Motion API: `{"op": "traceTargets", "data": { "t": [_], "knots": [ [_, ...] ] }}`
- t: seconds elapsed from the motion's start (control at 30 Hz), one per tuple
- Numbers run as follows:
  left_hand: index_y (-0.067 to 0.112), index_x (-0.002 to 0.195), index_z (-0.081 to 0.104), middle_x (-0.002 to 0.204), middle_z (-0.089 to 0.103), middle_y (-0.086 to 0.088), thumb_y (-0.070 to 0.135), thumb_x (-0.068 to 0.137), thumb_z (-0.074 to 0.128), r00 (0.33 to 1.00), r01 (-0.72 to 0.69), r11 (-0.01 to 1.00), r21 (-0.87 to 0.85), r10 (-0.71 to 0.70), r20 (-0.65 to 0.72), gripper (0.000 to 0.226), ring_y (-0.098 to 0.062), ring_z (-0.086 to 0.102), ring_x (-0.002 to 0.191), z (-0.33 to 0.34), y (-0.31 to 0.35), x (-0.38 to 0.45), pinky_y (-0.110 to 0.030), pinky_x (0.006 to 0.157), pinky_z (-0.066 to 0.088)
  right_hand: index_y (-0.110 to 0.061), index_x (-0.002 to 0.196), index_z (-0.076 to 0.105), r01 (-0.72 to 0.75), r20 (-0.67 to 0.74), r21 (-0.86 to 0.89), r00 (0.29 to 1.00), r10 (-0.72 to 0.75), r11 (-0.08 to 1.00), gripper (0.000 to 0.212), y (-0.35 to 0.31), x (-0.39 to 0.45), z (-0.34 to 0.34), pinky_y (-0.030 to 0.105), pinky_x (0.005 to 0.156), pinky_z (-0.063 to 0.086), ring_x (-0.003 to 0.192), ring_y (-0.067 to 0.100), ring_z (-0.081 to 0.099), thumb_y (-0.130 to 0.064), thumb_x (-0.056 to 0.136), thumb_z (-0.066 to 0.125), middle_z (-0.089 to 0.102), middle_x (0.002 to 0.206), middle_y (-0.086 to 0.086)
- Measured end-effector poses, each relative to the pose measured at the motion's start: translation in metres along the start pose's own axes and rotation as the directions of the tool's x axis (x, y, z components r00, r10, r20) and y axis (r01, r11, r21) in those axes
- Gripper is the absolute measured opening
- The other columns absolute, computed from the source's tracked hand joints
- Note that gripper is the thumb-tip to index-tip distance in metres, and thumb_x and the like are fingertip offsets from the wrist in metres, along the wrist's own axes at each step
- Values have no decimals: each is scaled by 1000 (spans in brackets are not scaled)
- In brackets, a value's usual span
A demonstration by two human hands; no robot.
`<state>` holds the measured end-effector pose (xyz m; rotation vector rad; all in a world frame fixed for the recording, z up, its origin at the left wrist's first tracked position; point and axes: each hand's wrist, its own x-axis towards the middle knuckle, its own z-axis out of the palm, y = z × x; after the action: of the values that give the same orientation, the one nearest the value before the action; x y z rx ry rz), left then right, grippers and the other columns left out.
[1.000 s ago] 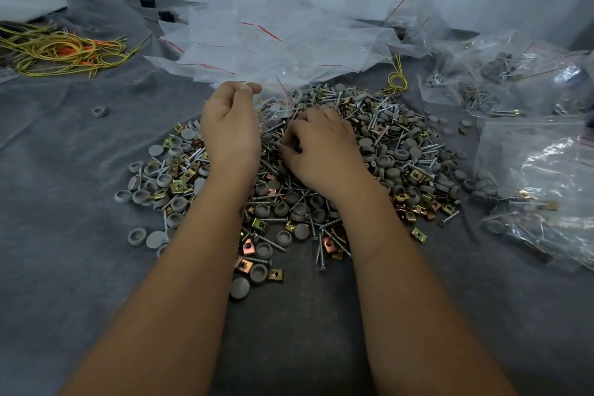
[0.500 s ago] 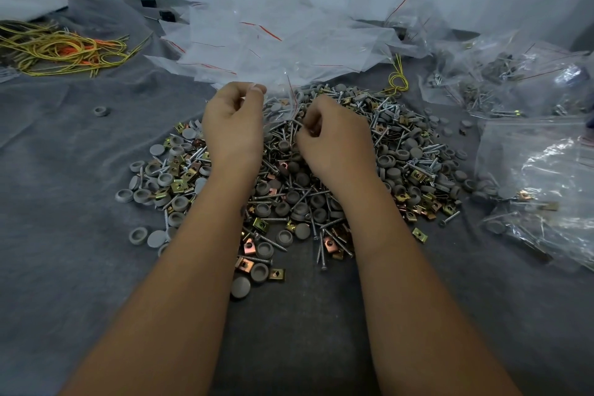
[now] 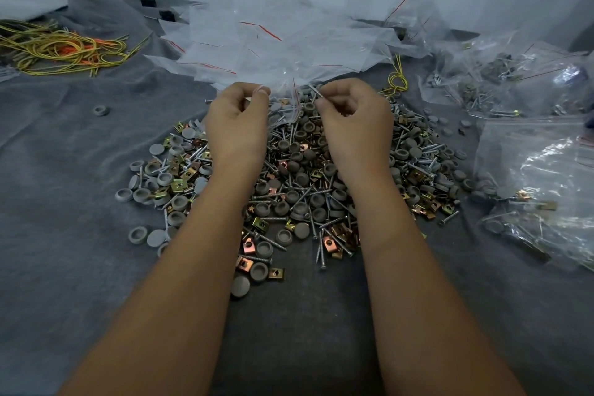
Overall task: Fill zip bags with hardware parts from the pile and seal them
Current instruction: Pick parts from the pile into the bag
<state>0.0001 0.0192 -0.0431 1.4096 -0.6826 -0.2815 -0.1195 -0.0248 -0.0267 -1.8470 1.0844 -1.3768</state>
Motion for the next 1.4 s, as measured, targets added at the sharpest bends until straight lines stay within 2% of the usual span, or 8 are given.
{"op": "traceTargets", "data": {
  "t": [0.17,0.33,0.47,0.73,0.87,1.03,1.27,1.4],
  "knots": [
    [32,74,61,49,46,12,29,88,57,992,-118,985,128,110,63,15,-4,40,46,-1,-1,-5,-29,54,37,-20,94,74,253,129,-260,966,-226,932,11,2,-5,3,28,73,46,89,17,58,-15,86,68,62,93,0],
    [38,74,57,48,49,22,36,85,52,974,-202,951,234,171,148,11,-1,41,45,1,-2,-9,-28,53,35,-14,107,72,377,228,-432,925,-305,820,20,2,-8,10,29,71,39,98,25,54,-16,88,66,60,95,6],
    [32,80,63,49,49,14,31,88,55,976,-198,959,202,175,126,11,-1,43,46,0,-2,-8,-25,52,33,-16,115,68,312,275,-300,933,-232,901,25,1,-9,15,39,82,50,97,24,60,-14,90,64,69,104,3],
    [12,87,69,51,43,6,16,92,57,1000,-24,999,-30,23,-20,13,-7,33,43,-1,4,-3,-23,45,28,-19,85,67,220,72,-145,975,-211,965,10,4,-6,9,33,64,52,70,9,55,-10,85,65,58,77,-13],
    [19,84,68,38,38,14,11,92,54,999,14,998,-61,-17,-46,18,-2,30,39,-2,4,0,-16,41,27,-28,82,65,124,201,-136,975,-95,983,17,7,-3,6,35,66,54,69,6,58,-11,84,63,58,72,-17],
    [20,82,67,38,37,14,12,92,54,999,12,997,-73,-14,-34,18,-2,31,40,-2,5,0,-17,42,27,-30,75,67,113,516,-179,857,-4,977,18,2,-3,3,8,53,41,57,-5,54,-14,79,73,61,66,-14],
    [17,82,67,39,39,13,12,93,55,999,33,996,-78,-35,-31,17,-2,32,40,-2,6,0,-17,43,29,-19,81,76,166,827,-220,554,94,961,13,-17,-9,-3,35,73,56,75,15,66,-23,71,84,71,79,-1],
    [21,80,67,37,39,13,15,94,55,999,32,997,-68,-34,-21,19,-4,32,41,-2,5,0,-20,44,26,-21,85,75,225,845,-270,521,119,936,16,-19,-11,-3,41,78,55,81,15,64,-25,71,83,68,88,0]
  ]
}}
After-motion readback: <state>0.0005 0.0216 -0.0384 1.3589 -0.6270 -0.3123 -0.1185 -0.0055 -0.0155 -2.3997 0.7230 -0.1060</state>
